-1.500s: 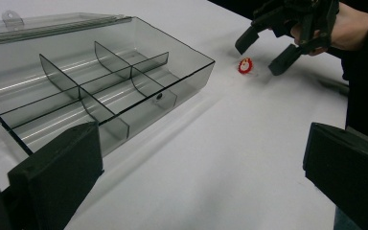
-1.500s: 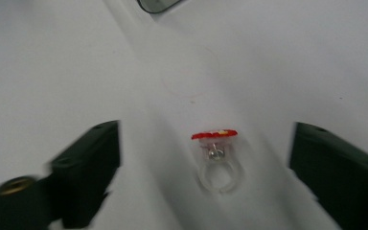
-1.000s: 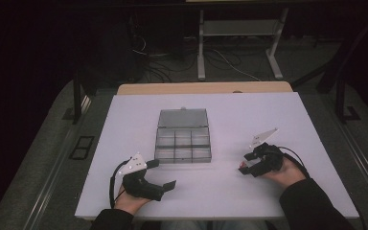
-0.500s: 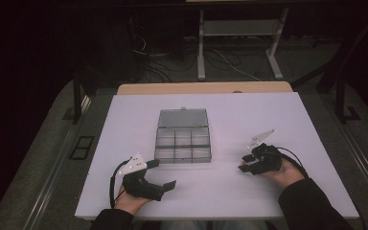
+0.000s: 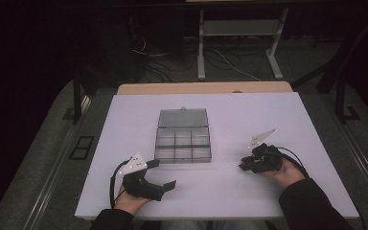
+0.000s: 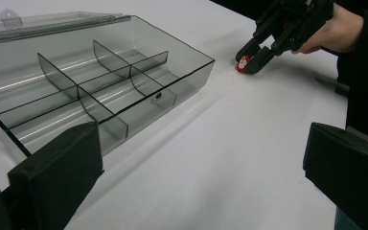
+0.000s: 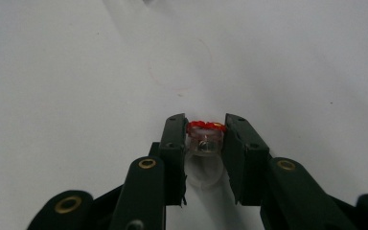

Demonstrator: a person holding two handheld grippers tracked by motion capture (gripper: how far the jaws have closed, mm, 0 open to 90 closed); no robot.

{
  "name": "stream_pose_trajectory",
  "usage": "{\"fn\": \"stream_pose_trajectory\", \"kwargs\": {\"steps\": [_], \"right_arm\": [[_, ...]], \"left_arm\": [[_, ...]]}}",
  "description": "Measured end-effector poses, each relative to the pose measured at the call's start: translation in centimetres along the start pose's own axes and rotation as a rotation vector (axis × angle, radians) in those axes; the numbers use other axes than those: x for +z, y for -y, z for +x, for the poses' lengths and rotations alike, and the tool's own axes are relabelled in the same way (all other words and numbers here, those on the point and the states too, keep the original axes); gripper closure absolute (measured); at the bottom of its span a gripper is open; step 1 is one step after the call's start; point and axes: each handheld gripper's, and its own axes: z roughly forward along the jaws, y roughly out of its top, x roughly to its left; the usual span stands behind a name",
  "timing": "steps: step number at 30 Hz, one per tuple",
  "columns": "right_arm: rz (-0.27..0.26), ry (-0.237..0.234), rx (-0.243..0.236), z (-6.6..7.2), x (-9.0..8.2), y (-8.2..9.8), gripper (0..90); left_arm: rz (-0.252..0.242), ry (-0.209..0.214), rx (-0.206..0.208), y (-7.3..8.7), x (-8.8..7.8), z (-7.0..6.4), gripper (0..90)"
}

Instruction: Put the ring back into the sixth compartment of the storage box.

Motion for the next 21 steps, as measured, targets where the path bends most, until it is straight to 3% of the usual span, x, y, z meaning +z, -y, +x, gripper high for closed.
{"fn": "stream_pose_trajectory", "kwargs": {"steps": [13,21], "right_arm": [[-0.024,-0.039,0.017,-0.3,-0.4,-0.2,70.1],[-0.032,-0.050,0.009,-0.4,-1.1,-1.4,70.1]], "left_arm": [[0.001,0.001,0.001,0.0,0.0,0.0,0.0],[-0.001,0.000,0.002,0.0,0.0,0.1,0.0]]}}
